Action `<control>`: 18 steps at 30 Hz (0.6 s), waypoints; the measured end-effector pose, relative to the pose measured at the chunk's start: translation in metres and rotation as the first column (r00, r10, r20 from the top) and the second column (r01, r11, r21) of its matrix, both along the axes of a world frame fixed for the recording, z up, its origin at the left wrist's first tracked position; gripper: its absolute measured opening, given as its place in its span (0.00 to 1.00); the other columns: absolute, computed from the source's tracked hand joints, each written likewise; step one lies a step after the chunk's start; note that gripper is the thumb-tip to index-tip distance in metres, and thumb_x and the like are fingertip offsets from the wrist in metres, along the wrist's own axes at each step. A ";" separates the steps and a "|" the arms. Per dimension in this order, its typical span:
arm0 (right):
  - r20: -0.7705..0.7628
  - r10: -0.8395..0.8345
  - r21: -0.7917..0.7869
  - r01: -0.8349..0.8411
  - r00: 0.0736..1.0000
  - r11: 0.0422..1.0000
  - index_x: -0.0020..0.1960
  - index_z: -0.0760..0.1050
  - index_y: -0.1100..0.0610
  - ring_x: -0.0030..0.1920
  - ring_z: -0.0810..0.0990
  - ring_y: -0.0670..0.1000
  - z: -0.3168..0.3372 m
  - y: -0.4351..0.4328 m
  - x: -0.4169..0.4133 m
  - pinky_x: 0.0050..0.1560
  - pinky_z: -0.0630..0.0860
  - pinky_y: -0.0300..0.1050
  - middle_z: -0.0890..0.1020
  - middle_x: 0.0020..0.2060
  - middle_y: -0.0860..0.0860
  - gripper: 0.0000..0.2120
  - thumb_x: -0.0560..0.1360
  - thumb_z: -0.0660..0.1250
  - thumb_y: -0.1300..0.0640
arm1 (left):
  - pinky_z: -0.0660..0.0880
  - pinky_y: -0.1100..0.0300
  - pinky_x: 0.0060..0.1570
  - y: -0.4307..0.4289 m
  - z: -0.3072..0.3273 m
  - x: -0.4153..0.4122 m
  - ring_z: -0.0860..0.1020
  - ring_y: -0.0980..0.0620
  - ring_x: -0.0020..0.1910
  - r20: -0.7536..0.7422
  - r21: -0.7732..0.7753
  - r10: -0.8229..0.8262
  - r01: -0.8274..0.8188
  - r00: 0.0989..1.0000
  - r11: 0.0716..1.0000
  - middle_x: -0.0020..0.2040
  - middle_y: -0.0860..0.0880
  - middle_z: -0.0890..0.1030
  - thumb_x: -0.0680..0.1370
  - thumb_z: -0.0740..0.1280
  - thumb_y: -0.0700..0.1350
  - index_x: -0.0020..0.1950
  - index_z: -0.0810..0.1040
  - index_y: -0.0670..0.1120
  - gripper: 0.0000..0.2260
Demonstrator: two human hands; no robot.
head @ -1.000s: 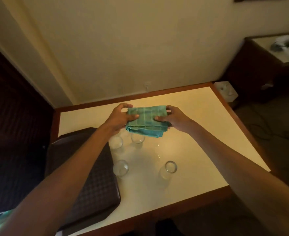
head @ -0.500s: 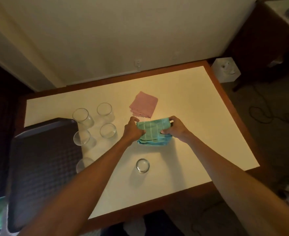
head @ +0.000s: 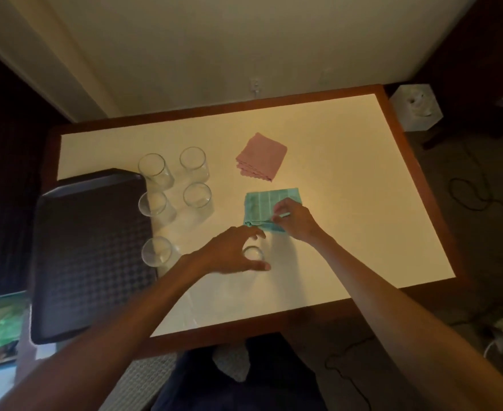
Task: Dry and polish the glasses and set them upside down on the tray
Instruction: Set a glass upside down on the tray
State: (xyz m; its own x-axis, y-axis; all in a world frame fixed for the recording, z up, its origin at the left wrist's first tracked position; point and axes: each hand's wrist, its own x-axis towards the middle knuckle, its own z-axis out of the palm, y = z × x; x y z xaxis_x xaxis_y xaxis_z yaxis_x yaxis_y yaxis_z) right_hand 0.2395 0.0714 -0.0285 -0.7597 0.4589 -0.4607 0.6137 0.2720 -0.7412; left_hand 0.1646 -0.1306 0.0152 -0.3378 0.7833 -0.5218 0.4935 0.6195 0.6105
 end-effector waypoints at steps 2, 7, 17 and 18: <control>0.015 0.026 -0.063 -0.025 1.000 0.998 0.52 0.75 0.58 0.48 0.78 0.51 0.003 -0.011 -0.002 0.43 0.72 0.39 0.80 0.48 0.53 0.09 0.74 0.72 0.63 | 0.71 0.51 0.68 -0.014 -0.011 0.009 0.69 0.51 0.70 -0.081 -0.077 -0.101 0.095 0.992 0.993 0.75 0.55 0.69 0.67 0.78 0.65 0.77 0.66 0.58 0.42; 0.076 -0.085 -0.222 0.100 0.994 0.970 0.56 0.74 0.61 0.40 0.78 0.51 0.015 -0.033 -0.003 0.37 0.73 0.42 0.80 0.41 0.54 0.08 0.77 0.68 0.64 | 0.72 0.54 0.61 -0.024 -0.028 0.020 0.74 0.49 0.67 -0.189 0.067 -0.009 0.022 0.982 0.998 0.71 0.53 0.74 0.74 0.78 0.51 0.75 0.70 0.55 0.31; -0.093 -0.087 -0.375 0.046 0.992 0.926 0.48 0.75 0.55 0.38 0.82 0.49 0.071 -0.113 -0.062 0.39 0.74 0.43 0.84 0.42 0.51 0.03 0.81 0.65 0.58 | 0.77 0.60 0.56 -0.111 0.058 -0.049 0.80 0.56 0.53 -0.004 0.305 0.355 -0.337 0.935 0.891 0.57 0.56 0.82 0.68 0.83 0.52 0.63 0.79 0.49 0.27; -0.114 -0.083 -0.381 0.033 0.990 0.924 0.49 0.76 0.55 0.38 0.82 0.50 0.078 -0.123 -0.076 0.39 0.74 0.42 0.84 0.42 0.51 0.03 0.81 0.65 0.58 | 0.78 0.61 0.55 -0.127 0.070 -0.062 0.81 0.57 0.53 0.000 0.298 0.390 -0.372 0.921 0.879 0.56 0.56 0.83 0.68 0.83 0.52 0.63 0.79 0.50 0.27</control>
State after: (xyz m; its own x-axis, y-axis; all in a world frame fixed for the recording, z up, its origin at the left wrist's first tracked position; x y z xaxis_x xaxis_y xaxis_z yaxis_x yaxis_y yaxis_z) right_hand 0.1640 -0.0516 0.0493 -0.8000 0.3148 -0.5107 0.5150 -0.0764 -0.8538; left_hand 0.1029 -0.2572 0.0855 -0.6630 0.7002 -0.2648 0.2947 0.5693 0.7675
